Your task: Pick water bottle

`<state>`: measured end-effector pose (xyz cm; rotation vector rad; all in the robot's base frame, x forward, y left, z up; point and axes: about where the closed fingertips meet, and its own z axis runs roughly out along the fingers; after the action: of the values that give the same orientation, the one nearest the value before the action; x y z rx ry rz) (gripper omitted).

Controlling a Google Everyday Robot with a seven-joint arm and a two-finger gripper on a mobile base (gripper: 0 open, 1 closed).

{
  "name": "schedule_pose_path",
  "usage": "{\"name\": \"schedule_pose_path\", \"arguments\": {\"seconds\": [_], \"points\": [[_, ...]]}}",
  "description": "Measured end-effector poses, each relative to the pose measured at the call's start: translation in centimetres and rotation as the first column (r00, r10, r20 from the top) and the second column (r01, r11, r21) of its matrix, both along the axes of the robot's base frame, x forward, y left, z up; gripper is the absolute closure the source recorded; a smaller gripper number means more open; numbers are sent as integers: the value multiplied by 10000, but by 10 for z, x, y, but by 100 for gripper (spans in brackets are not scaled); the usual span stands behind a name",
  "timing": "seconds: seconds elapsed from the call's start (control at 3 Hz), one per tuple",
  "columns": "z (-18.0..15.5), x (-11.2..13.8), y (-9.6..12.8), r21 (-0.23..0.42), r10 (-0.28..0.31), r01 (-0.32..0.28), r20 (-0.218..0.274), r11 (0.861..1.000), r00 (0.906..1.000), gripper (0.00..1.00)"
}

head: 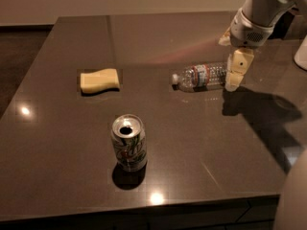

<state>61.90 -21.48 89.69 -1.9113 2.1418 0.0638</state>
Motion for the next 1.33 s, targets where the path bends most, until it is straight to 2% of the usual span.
{"name": "schedule_pose_path", "arguments": {"seconds": [0.67, 1.0, 1.33], "points": [[-30, 17, 11, -77, 268, -272, -449, 9996, 9986, 0], [-37, 18, 17, 79, 310, -305, -733, 9995, 9968, 15], [-35, 18, 21, 378, 249, -218, -840, 9990, 9962, 45]]}}
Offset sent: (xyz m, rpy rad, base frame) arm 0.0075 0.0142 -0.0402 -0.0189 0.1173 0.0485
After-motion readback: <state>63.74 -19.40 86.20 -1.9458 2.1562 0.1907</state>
